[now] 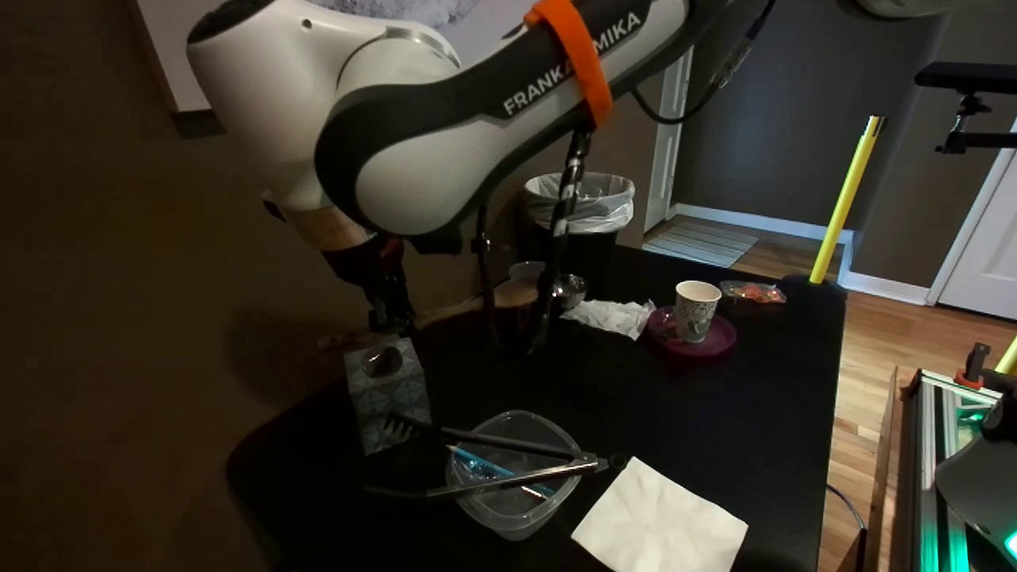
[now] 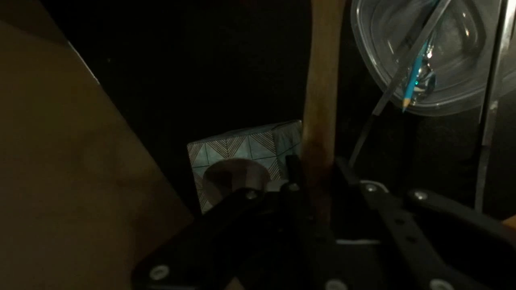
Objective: Place the wooden spoon in the box
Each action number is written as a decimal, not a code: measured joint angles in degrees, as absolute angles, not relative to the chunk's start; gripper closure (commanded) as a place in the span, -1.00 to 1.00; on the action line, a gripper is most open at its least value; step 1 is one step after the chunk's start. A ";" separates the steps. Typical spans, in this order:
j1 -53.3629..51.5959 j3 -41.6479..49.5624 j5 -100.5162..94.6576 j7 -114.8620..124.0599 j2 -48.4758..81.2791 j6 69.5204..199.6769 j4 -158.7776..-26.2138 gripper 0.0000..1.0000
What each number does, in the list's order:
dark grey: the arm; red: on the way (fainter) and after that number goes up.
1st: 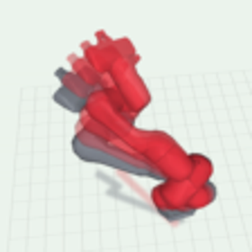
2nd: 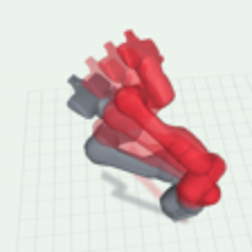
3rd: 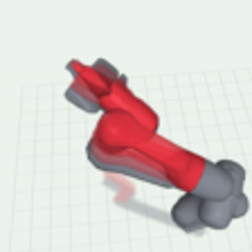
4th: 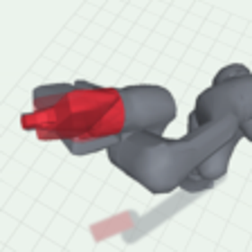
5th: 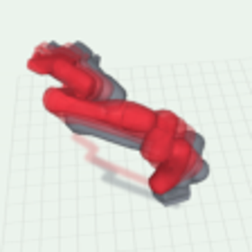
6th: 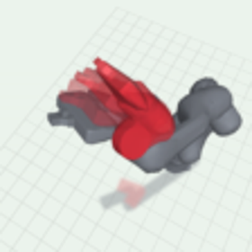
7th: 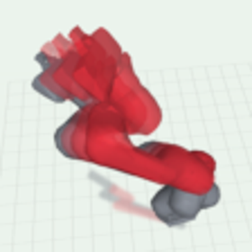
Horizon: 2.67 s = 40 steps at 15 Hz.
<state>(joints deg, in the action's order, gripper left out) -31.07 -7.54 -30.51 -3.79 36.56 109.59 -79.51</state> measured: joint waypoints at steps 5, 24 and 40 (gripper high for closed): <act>-31.12 -7.56 -34.38 -19.34 41.25 97.85 -68.08 0.89; -37.15 -3.92 -58.35 -44.94 56.10 91.90 -55.60 0.89; -39.12 2.28 -62.76 -61.55 73.51 91.70 -36.39 0.89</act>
